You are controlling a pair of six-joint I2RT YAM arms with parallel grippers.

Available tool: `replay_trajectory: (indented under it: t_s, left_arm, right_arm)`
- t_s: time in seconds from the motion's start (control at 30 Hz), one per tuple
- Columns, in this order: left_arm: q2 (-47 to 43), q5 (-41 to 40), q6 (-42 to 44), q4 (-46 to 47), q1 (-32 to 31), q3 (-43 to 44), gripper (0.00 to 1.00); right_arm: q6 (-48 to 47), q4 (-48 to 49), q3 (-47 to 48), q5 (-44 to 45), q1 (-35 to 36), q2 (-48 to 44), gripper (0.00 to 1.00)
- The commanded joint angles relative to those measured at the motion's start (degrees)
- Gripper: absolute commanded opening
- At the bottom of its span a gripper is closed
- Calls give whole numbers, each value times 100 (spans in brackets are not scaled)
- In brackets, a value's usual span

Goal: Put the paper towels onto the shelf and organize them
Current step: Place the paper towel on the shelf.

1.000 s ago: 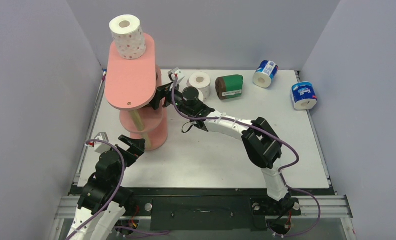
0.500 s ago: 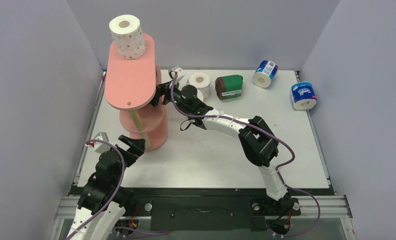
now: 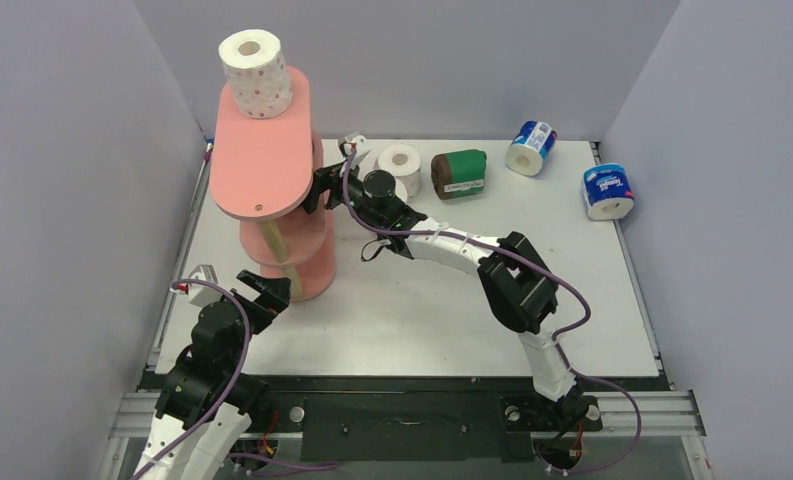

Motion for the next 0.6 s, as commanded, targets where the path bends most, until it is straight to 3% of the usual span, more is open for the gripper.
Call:
replay_trajectory:
  t_s: [0.0, 0.3, 0.57]
  left_arm:
    - [10, -56, 63, 178, -26, 97, 96]
    - [-56, -38, 55, 132, -26, 170, 96]
    - [-147, -41, 51, 226, -26, 146, 96]
  right_arm:
    - [9, 380, -127, -10, 0, -316, 87]
    - [-28, 391, -862, -283, 142, -1065, 89]
    - [282, 426, -2541, -254, 112, -2735, 89]
